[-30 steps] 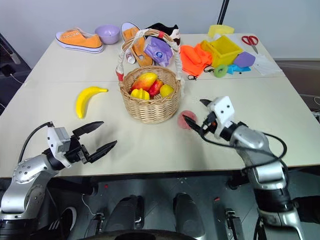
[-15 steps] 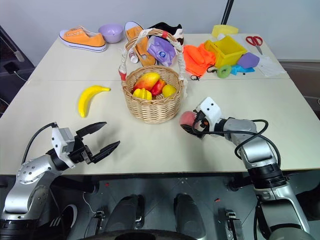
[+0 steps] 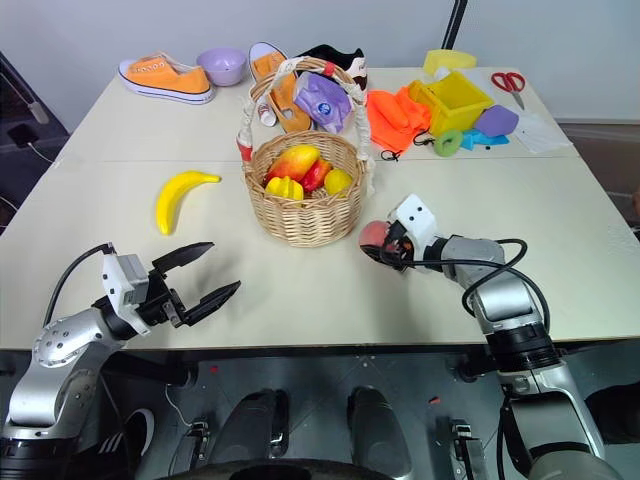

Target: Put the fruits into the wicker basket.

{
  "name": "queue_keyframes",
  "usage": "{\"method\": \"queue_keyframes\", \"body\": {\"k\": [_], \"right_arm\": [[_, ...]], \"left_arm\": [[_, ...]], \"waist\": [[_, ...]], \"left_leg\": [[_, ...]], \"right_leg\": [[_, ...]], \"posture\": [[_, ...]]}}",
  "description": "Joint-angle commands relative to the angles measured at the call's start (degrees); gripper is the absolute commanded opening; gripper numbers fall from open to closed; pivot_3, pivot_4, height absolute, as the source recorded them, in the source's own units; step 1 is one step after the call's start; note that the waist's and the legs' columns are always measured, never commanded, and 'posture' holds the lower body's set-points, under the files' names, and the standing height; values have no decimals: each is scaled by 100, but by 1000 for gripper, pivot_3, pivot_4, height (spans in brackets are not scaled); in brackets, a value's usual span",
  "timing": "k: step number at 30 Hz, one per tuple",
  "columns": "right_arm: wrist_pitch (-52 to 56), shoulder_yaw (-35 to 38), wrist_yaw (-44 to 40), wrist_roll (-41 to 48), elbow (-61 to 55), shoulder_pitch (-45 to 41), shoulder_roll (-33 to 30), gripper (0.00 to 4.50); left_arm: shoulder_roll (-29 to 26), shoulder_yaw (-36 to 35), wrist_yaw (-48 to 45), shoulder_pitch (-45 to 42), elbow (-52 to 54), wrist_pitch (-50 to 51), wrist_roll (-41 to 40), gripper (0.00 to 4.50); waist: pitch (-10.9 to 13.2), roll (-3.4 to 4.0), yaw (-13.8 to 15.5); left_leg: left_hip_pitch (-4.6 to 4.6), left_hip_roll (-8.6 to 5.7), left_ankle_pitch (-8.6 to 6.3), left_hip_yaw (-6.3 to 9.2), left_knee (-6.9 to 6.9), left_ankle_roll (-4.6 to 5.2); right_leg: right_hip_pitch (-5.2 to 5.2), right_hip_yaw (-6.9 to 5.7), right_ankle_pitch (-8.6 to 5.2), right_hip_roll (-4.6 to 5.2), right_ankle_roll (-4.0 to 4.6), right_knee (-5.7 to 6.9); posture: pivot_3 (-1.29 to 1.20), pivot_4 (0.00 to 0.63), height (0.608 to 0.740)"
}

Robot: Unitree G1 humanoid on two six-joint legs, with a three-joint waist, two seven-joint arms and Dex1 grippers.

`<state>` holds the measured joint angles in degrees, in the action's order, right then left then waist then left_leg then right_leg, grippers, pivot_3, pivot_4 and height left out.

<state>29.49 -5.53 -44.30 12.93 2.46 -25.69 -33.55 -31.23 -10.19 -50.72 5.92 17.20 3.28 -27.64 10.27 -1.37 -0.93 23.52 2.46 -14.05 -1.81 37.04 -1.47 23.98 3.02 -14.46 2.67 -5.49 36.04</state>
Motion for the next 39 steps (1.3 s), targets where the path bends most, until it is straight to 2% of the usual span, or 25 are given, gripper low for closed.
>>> {"method": "queue_keyframes", "body": {"k": [1,4,7,9,12,14,21,24,25,27,31,35,39], "right_arm": [[138,438,-58,320,-529,128,-115,3206],[474,981,-241,935,-1273,367,-264,3206],[847,1388,-62,1421,-1837,350,-210,3206],[1011,1448,70,1604,-2060,211,-110,3206],[1131,1176,301,1756,-2195,-456,261,3206],[1126,983,359,1695,-2119,-717,399,3206],[143,198,683,869,-368,-1870,1381,3206],[-322,-36,548,575,221,-1971,1575,4160],[-349,42,562,650,299,-1957,1674,4415],[-397,92,567,646,346,-1930,1710,4415],[-460,116,434,595,93,-1701,1524,4415],[-456,676,-142,1288,-900,-1143,1054,4415],[-457,978,-446,1721,-2065,-64,618,4415]], "left_arm": [[12,-107,68,-52,183,-36,-111,4500],[103,-438,360,-56,171,76,-366,4500],[97,-737,511,-21,273,265,-687,4500],[97,-746,565,-16,288,232,-616,4500],[172,-673,734,-195,180,190,-477,4500],[201,-636,831,-315,103,202,-398,4500],[377,-365,1064,-353,115,175,-111,4500],[452,-350,1170,-324,179,76,22,4500],[493,-412,1273,-376,116,-41,120,4500],[533,-567,1587,-501,-30,-146,321,4500],[476,-509,1460,-312,96,-47,214,4500],[614,-545,1611,-53,257,-44,180,4500],[745,-830,2060,74,203,-305,462,4500]], "waist": [[0,0,6],[0,0,16],[1,-1,-19],[0,-2,-26],[0,-1,-50],[0,-1,-35],[-2,-3,-13],[-2,-4,-8],[-2,-4,-2],[-2,-3,4],[-2,-3,-12],[-2,-3,28],[-4,-7,13]], "left_leg": [[0,0,0,0,0,0],[1,0,0,3,-2,0],[0,4,0,4,-1,0],[-3,7,0,4,0,0],[-6,8,0,2,2,0],[-6,8,0,3,5,0],[0,7,1,-1,5,0],[5,7,1,-4,2,0],[5,7,1,-3,0,0],[5,7,1,0,-2,0],[5,8,0,-3,-3,0],[8,9,0,0,-6,0],[10,10,0,4,-6,0]], "right_leg": [[0,0,0,0,0,0],[0,0,0,0,-1,0],[0,0,0,-3,-2,4],[-1,0,0,-8,-1,5],[0,2,4,-10,5,7],[2,1,7,-12,10,10],[4,0,8,-10,10,6],[9,0,9,-9,8,7],[10,-2,9,-9,8,8],[10,-4,10,-10,7,9],[11,-3,11,-9,5,9],[11,-4,10,-7,6,6],[11,-6,9,-7,7,6]], "posture": [[0,150,740],[0,150,740],[0,150,740],[0,150,740],[0,150,740],[0,150,740],[0,150,740],[0,150,740],[0,150,740],[0,150,740],[0,150,740],[0,150,740],[0,150,740]]}}
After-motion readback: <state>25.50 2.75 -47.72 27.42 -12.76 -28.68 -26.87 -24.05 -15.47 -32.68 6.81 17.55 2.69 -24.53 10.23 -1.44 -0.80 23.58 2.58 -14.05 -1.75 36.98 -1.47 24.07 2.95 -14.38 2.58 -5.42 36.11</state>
